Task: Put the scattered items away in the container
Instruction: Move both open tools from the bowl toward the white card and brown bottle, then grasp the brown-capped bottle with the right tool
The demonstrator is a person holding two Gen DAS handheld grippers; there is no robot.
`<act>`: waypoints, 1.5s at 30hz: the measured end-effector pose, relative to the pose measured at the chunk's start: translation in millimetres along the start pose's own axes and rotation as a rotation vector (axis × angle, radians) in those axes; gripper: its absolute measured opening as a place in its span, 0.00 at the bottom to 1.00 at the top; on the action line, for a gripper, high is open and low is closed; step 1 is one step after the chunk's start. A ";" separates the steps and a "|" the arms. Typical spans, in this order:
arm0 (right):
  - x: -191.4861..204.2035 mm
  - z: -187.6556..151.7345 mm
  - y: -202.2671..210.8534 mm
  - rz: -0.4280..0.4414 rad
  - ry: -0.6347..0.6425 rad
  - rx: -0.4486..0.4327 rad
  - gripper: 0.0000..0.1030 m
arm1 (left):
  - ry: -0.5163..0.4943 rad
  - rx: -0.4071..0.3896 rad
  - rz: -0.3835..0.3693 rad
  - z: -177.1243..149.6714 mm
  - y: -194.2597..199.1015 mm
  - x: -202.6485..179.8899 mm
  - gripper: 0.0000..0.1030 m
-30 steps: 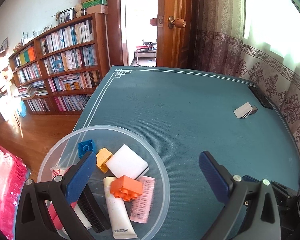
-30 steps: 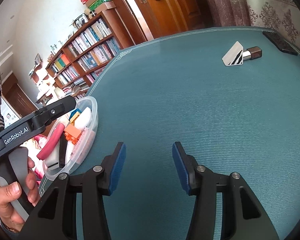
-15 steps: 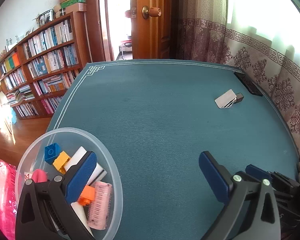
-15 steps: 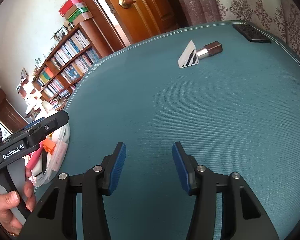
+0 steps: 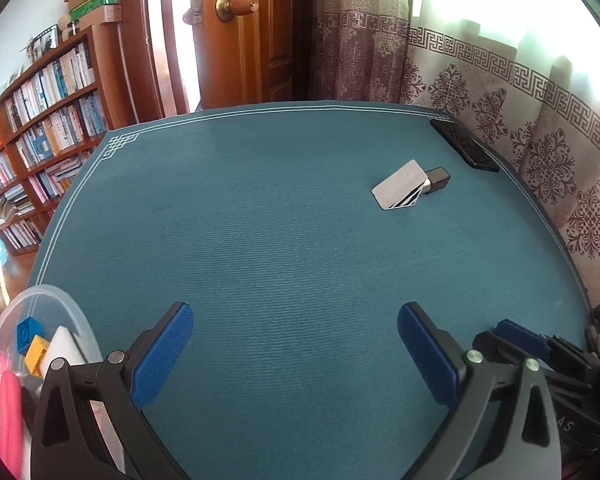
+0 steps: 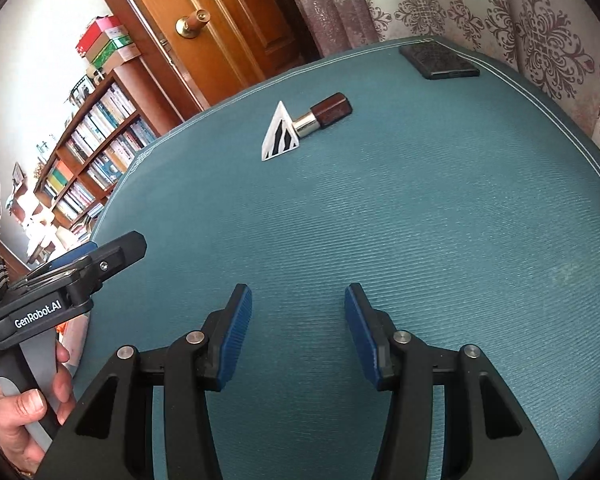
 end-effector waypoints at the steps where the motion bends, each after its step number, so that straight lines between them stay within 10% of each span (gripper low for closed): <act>1: -2.2 2.0 0.3 0.002 -0.003 -0.003 0.51 | -0.009 0.002 -0.004 3.3 -4.4 -4.1 1.00; 23: -23.1 22.9 2.4 -0.021 0.007 -0.102 0.56 | -0.057 0.033 -0.085 74.8 -108.0 -62.4 1.00; 45: -18.1 22.8 -1.7 -0.032 0.022 -0.106 0.60 | -0.005 0.033 -0.042 91.6 -130.1 -24.9 1.00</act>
Point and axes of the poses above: each gripper's, at about its wrist camera, not at the fingertips, and y roughly against the way its jaws point, x to its left, z to its top, the point moved 10 cm from there along -y, roughly the way its jaws point, and after that the axes turned 13 degrees about -y, right-handed, at the moved point
